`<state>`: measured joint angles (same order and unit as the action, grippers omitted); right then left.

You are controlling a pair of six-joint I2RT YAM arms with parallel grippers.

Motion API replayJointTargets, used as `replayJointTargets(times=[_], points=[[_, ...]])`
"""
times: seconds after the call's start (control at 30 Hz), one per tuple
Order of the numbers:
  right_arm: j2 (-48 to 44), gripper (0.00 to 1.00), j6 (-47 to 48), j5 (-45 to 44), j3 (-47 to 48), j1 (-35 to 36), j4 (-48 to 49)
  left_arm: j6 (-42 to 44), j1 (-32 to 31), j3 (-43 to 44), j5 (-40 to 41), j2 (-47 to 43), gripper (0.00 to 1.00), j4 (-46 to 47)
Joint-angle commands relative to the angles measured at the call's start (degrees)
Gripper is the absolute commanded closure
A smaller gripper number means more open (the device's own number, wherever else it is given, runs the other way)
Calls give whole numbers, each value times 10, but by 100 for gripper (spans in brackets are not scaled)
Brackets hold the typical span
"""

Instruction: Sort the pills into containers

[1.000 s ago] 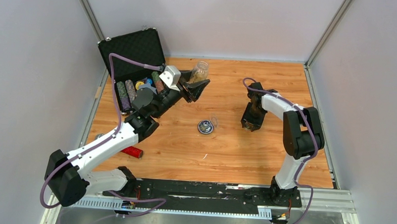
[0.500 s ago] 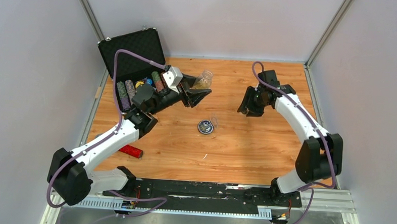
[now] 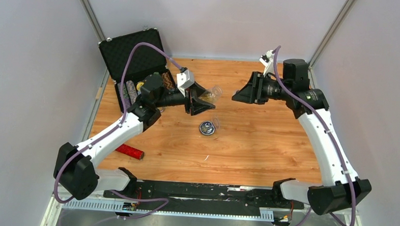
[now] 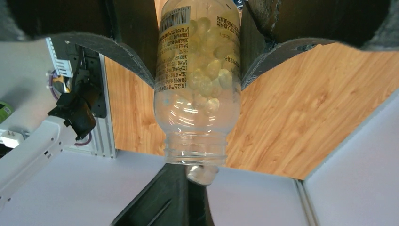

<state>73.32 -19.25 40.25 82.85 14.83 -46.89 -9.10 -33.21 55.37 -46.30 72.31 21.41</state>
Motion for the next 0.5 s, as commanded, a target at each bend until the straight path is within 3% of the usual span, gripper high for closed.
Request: replayJointTargets(times=[0.0,0.17,0.47], points=[[-44,61,32,141,0,4,57,72,2,50,-37,-3,100,-88],[-58,59,22,176,7,11,80,90,2,76,-70,2,100,-152],[-32,58,29,149,47,37,68,107,0,104,-117,9,100,-204]])
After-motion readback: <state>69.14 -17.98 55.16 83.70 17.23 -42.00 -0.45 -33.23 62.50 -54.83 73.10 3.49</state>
